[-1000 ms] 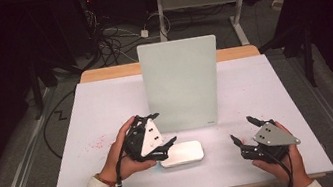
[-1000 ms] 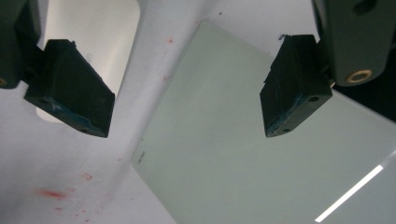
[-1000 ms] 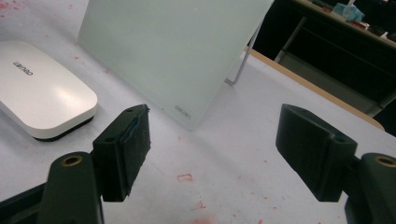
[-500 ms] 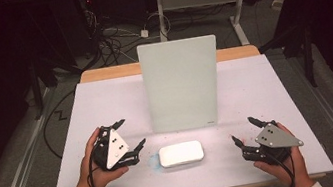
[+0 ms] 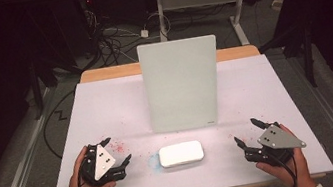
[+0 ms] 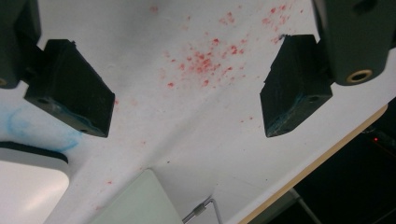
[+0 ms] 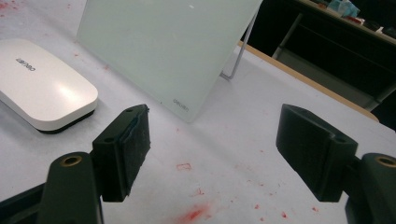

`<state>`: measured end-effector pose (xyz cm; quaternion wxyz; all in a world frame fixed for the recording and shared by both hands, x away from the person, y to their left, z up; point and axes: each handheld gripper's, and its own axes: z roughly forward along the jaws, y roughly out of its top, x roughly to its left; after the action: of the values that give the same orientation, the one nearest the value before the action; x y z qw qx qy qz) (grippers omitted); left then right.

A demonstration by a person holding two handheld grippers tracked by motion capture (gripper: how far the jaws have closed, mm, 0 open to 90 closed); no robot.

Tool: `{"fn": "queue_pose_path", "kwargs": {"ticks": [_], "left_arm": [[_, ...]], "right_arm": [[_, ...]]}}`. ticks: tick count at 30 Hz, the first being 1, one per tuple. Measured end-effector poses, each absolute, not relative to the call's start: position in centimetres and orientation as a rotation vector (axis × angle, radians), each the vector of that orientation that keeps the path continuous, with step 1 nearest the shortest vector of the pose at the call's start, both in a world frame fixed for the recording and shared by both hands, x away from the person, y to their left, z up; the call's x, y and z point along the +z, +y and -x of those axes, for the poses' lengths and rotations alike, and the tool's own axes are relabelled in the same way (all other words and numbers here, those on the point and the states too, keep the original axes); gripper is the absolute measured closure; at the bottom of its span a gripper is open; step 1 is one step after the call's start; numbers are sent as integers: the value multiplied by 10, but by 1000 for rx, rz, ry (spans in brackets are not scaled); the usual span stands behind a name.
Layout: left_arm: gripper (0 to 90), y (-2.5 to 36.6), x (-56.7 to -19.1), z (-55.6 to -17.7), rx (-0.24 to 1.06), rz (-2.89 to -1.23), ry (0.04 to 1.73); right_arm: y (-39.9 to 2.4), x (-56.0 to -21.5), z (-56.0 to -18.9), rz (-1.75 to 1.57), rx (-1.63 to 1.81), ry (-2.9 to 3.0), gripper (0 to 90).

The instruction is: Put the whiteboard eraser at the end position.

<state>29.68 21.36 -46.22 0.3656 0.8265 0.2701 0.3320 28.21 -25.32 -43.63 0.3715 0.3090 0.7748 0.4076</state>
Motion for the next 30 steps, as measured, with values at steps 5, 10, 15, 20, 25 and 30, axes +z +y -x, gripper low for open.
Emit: {"fn": "queue_pose_path", "kwargs": {"ticks": [5, 10, 15, 20, 25, 30], "left_arm": [[176, 210, -463, -294, 861, -2134, 675], [176, 211, -463, -295, 853, -2137, 679], [176, 209, -464, -298, 840, -2146, 680], [176, 209, -464, -299, 830, -2152, 684], [176, 213, -463, -302, 823, -2132, 706], [176, 217, -462, -304, 821, -2119, 725]], "right_arm": [[-252, -436, -280, -789, 1043, 1988, 265], [-252, -435, -279, -792, 1042, 1980, 265], [-253, -437, -281, -788, 1037, 1990, 265], [-253, -437, -281, -786, 1033, 1990, 265], [-255, -437, -283, -809, 1031, 1984, 265], [-256, -438, -285, -809, 1025, 1987, 265]]}}
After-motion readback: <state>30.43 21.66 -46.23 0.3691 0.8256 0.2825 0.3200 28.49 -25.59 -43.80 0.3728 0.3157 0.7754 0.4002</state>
